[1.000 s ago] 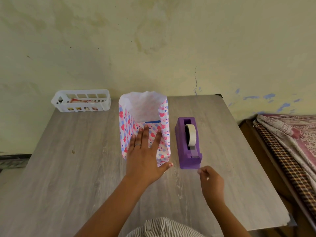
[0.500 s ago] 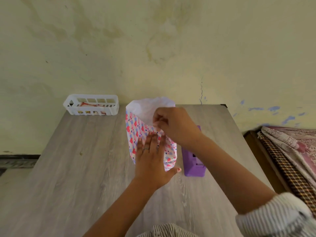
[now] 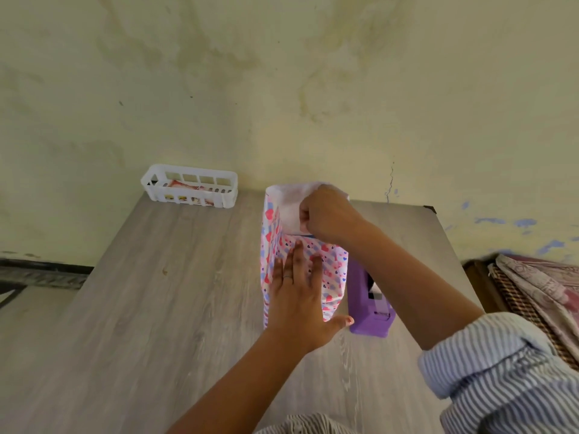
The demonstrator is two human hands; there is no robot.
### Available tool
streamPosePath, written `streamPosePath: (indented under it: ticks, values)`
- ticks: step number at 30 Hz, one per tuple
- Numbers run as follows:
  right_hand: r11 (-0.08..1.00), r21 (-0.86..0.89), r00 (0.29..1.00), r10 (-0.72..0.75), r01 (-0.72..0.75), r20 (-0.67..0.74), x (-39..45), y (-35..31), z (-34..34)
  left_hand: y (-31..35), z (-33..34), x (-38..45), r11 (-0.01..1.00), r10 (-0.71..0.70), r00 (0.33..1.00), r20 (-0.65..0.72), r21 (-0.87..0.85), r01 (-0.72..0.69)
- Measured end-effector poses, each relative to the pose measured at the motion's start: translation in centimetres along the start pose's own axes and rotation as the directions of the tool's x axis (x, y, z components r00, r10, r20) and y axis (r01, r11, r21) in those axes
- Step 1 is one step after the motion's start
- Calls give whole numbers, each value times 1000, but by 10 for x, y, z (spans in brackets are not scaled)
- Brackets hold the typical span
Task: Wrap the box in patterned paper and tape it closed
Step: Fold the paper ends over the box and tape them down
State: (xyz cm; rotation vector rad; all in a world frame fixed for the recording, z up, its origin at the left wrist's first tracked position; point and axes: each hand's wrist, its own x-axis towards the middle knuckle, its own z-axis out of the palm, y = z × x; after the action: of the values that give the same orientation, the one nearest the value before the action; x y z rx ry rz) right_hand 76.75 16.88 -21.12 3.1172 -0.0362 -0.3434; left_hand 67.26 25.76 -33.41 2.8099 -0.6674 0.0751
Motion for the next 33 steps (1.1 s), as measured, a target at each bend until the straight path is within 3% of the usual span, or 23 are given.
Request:
streamPosePath:
  ticks: [2,6,10,16,29,33]
  values:
    - [996,29,994,76,-79,83,2,-3,3,1,0,-1,1000,-1,1000,-4,-3,1]
    - [970,241,999,32,-37,26,-1,-2,12,0,1,1,1000,17,1000,-11,18,-17]
    - [979,137,988,147,-153,55,3,0,14,1,0,1,1000,7,1000,6,11,-7]
    - [962,210,983,161,-177,90,8,4,24,2,-3,1,1000,10,1000,2,12,-10]
    - [987,98,975,139,-123,-175,-7,0,32,4,0,3,1000,4,1000,4,4,-4]
    - [992,61,973,119,-109,-199,-8,-5,26,4,-2,3,1000,-15,999,37,5,15]
